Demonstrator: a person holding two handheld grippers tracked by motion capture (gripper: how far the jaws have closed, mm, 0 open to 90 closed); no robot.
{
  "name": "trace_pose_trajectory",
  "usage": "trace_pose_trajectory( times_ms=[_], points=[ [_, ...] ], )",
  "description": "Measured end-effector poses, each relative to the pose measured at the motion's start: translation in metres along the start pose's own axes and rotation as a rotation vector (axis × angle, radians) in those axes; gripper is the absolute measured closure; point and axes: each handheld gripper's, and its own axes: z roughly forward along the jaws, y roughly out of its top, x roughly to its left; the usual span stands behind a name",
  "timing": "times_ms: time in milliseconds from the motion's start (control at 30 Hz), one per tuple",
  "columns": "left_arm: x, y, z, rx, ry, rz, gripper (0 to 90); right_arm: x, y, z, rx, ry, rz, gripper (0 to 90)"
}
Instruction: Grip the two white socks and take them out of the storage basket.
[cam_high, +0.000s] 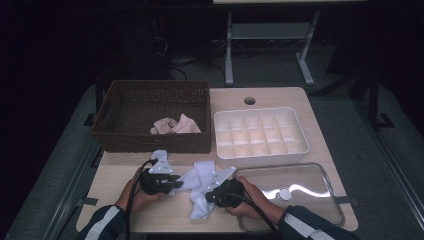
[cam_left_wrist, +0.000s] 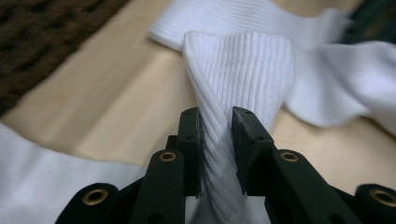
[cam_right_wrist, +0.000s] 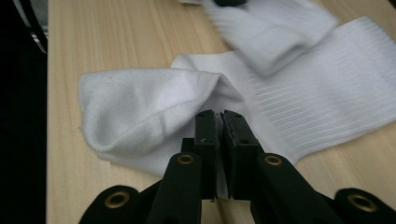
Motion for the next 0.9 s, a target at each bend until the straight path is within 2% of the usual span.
trace_pose_trajectory(
  times_ms=[33, 100, 167, 233, 267, 300, 333, 367, 400, 433, 467, 500, 533, 567, 633, 700, 767, 800, 833, 900],
  points=[
    [0.0, 0.0, 0.0, 0.0, 0.0, 0.0, 71.9, 0.0, 0.0, 0.0, 0.0, 0.0, 0.0, 82.3],
    [0.007, 0.0, 0.001, -0.007, 0.045, -0.03, 69.9, 0.002, 0.001, -0.001, -0.002, 0.007, -0.003, 78.7],
    [0.008, 0.0, -0.001, -0.006, 0.058, -0.021, 67.7, 0.002, 0.001, -0.001, -0.01, 0.008, -0.009, 77.3],
    [0.005, 0.002, -0.009, -0.041, 0.051, -0.02, 65.1, 0.003, 0.003, -0.007, -0.031, 0.007, 0.005, 76.6],
    [-0.003, 0.007, -0.021, -0.083, 0.047, -0.001, 62.3, -0.003, 0.004, -0.013, -0.052, -0.023, -0.029, 77.6],
    [-0.003, 0.007, -0.021, -0.083, 0.047, -0.001, 60.7, -0.003, 0.004, -0.013, -0.052, -0.023, -0.029, 77.6],
    [-0.014, 0.012, -0.034, -0.141, -0.012, -0.005, 59.9, -0.008, 0.003, -0.017, -0.057, -0.069, -0.037, 80.5],
    [-0.014, 0.012, -0.034, -0.141, -0.012, -0.005, 59.5, -0.008, 0.003, -0.017, -0.057, -0.069, -0.037, 80.5],
    [-0.023, 0.016, -0.039, -0.15, -0.027, 0.018, 59.5, -0.01, 0.002, -0.019, -0.06, -0.078, -0.021, 81.8],
    [-0.039, 0.019, -0.043, -0.156, -0.08, 0.063, 58.3, -0.016, 0.0, -0.019, -0.056, -0.088, 0.002, 83.4],
    [-0.048, 0.021, -0.041, -0.156, -0.116, 0.082, 57.8, -0.018, -0.001, -0.018, -0.051, -0.103, -0.002, 83.8],
    [-0.048, 0.021, -0.041, -0.156, -0.116, 0.082, 57.7, -0.018, -0.001, -0.018, -0.051, -0.103, -0.002, 83.8],
    [-0.066, 0.024, -0.033, -0.132, -0.176, 0.114, 56.2, -0.02, -0.002, -0.016, -0.045, -0.116, -0.015, 83.8],
    [-0.074, 0.024, -0.027, -0.111, -0.2, 0.134, 54.5, -0.02, -0.002, -0.015, -0.048, -0.11, -0.003, 83.8],
    [-0.085, 0.025, -0.015, -0.072, -0.209, 0.15, 51.0, -0.019, -0.001, -0.013, -0.055, -0.116, -0.02, 83.5],
    [-0.089, 0.024, -0.003, -0.037, -0.225, 0.14, 49.9, -0.018, 0.0, -0.012, -0.062, -0.111, -0.018, 83.4],
    [-0.09, 0.022, 0.006, -0.003, -0.217, 0.127, 49.5, -0.018, 0.002, -0.008, -0.055, -0.12, -0.037, 83.1],
    [-0.088, 0.022, 0.01, 0.018, -0.215, 0.136, 50.7, -0.018, 0.002, -0.006, -0.051, -0.122, -0.041, 83.0],
    [-0.088, 0.021, 0.011, 0.021, -0.206, 0.131, 53.8, -0.02, 0.003, -0.003, -0.052, -0.118, -0.035, 83.0],
    [-0.086, 0.02, 0.013, 0.028, -0.225, 0.13, 62.5, -0.021, 0.005, 0.001, -0.054, -0.12, -0.041, 82.7]
  ],
)
